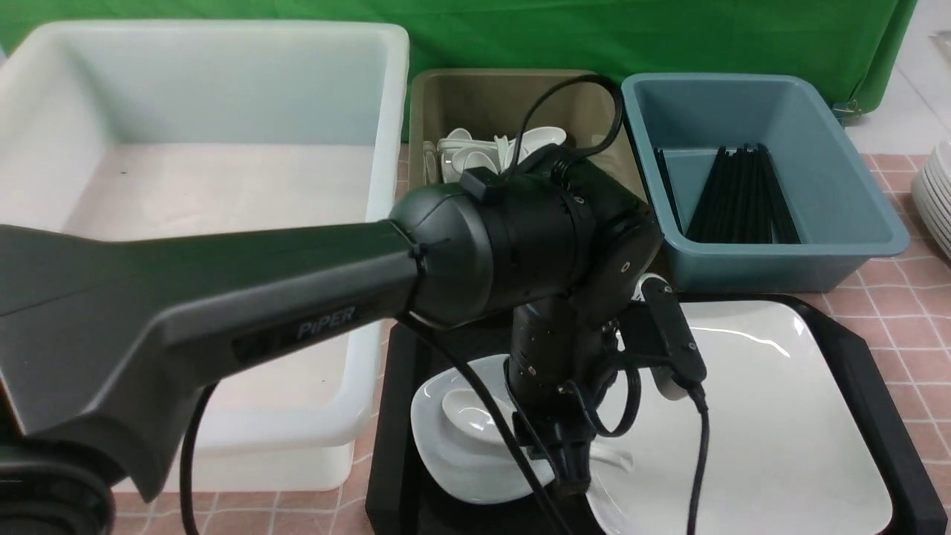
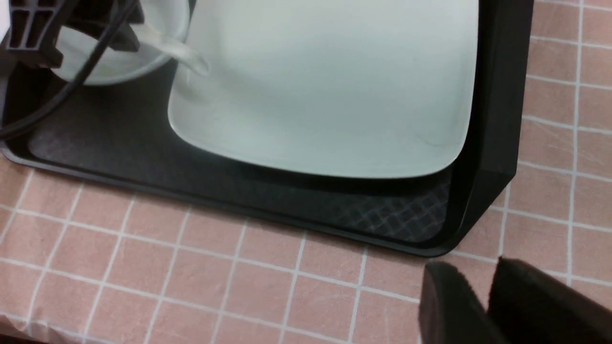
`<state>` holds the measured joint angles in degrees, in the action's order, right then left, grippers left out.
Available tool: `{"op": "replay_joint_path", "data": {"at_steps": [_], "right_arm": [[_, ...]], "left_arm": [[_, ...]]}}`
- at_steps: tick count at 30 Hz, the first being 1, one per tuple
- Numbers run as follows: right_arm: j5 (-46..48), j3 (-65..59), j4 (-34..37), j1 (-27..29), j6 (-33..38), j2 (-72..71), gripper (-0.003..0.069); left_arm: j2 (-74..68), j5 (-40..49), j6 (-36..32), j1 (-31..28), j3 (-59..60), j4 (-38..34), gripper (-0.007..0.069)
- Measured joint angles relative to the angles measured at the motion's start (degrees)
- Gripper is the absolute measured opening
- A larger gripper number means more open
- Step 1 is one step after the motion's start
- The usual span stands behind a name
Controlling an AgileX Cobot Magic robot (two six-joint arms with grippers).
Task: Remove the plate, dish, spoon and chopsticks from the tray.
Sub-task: Use the left arm to grab a soup spoon from the plate
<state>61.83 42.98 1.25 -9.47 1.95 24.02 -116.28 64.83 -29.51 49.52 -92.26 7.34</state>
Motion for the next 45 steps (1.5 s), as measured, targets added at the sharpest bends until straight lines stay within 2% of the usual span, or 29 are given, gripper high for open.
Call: {"op": "replay_joint_path", "data": {"at_steps": [1,3,4,6,10,15,26,35,40,45], "right_arm": [[-0.08,0.00,0.00,0.00,0.00,0.00,0.0199],[-0.73,-0.51,0.00,0.00,0.00,0.00,0.0199],[-0.83,-0.59,0.00,0.00,0.00,0.00,0.0199],[-0.96,-1.59,0.00,0.00,0.00,0.05,0.0199],[-1.02,-3.27,0.00,0.00,0.00,0.05,0.0199],[-0.96,-4.80,0.00,0.00,0.00,0.05,0.0199],[-1.40,-5.12,0.00,0.00,0.00,0.05,0.0199],[-1.40,-5.12,0.00,0.00,0.00,0.05,0.0201],[-1.48,-5.12,0.00,0.00,0.00,0.05,0.0201],[-1.81,-5.12,0.00,0.00,0.00,0.05,0.0201]], "left_arm": [[0.00,-0.06,-0.23,0.00,0.00,0.17,0.0262],[0.00,-1.07,-4.04,-0.13,0.00,1.26,0.0365],[0.00,-1.29,-4.38,-0.13,0.00,1.26,0.0373],[-0.06,-3.54,-8.23,-0.18,0.00,1.26,0.0461],[-1.18,-7.85,-11.05,-0.18,0.00,1.71,0.0512],[-2.64,-8.42,-12.59,-0.18,0.00,1.83,0.0492],[-3.22,-2.70,-12.67,-0.18,0.00,2.24,0.0349],[-0.50,-0.47,-8.68,-0.18,0.00,7.76,0.0335],[1.08,3.09,-6.82,-0.18,0.00,3.76,0.0335],[1.08,-0.46,-5.40,-0.18,0.05,-0.02,0.0335]]}}
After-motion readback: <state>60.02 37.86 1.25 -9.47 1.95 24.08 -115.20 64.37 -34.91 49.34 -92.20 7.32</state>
